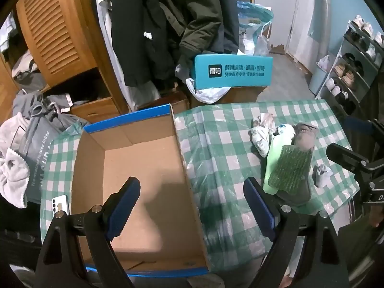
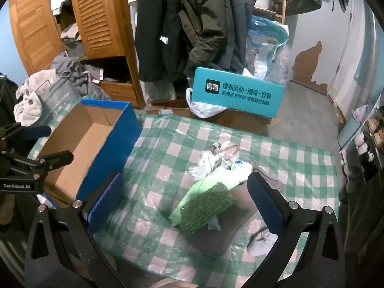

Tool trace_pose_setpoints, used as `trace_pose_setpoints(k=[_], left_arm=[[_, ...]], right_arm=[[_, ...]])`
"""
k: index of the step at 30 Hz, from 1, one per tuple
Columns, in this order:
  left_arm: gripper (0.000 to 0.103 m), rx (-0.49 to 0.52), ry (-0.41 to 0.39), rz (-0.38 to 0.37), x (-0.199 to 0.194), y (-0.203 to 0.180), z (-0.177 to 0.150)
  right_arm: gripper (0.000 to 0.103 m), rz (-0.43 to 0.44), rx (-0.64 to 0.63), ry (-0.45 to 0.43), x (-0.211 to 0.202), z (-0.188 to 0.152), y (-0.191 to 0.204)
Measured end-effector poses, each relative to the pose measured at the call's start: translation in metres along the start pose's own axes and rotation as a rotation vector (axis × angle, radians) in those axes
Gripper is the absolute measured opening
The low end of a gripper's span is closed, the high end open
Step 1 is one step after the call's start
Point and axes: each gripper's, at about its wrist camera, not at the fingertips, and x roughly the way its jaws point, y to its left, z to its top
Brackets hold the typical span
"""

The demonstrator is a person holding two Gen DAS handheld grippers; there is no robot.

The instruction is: Organize soft objects

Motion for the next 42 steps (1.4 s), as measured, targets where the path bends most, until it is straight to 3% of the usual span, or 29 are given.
trace_pose_setpoints(k=[42], left_arm=[[0.089, 0.011, -0.008, 0.004, -0.006, 0.003, -0.006]], right_arm=[[0.101, -0.013, 0.004, -0.003, 0.000, 0.000, -0.005]])
